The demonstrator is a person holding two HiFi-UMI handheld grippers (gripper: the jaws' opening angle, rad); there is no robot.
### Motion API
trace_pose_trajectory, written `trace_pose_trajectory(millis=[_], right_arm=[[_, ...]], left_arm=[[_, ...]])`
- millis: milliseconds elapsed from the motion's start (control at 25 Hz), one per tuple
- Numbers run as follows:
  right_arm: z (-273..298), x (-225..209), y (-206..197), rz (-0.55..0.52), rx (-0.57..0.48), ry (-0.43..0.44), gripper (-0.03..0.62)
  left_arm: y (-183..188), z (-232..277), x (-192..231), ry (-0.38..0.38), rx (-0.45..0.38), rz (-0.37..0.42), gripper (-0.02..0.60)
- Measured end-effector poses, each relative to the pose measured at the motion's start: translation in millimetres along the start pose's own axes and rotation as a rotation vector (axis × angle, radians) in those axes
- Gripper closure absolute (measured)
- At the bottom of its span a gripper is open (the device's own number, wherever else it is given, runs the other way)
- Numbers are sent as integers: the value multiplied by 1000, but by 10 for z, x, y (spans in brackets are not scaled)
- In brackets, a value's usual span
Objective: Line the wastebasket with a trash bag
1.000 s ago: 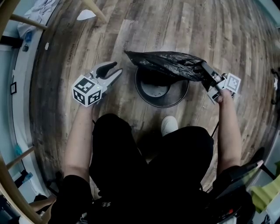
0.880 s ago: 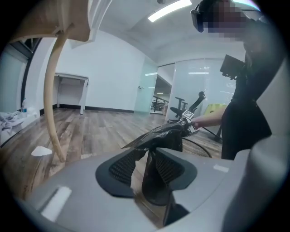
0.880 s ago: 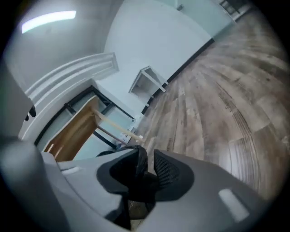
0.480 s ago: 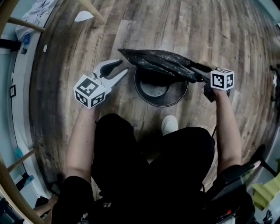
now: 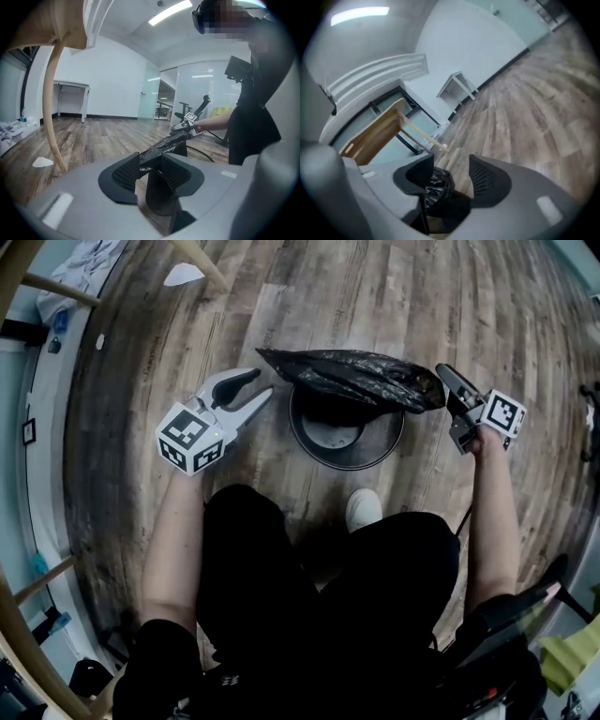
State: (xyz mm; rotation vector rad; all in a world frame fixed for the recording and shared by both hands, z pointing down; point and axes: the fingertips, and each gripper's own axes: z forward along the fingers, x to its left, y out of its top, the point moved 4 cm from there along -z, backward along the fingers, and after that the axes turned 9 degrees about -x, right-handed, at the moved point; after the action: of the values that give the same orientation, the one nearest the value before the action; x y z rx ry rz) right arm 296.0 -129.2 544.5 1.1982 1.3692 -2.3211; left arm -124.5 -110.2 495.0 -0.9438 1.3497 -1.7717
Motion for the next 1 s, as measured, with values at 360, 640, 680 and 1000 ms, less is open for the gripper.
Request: trace_pose_trajectory(millis=[360,640,680,1000], right_arm=[[95,1558,-277,-586,319,485,367],[328,1296,-718,-648,511,369,441],[321,1326,-724,-675,506,377,516],[100,1799,-863,-1075,474,573,580]], left_arm=[[141,165,-68,-40,4,34,411],[223,339,-150,-93,23,60,381],[233,349,-159,-101,28,68,375],[310,549,-232,-243,89,162,276]])
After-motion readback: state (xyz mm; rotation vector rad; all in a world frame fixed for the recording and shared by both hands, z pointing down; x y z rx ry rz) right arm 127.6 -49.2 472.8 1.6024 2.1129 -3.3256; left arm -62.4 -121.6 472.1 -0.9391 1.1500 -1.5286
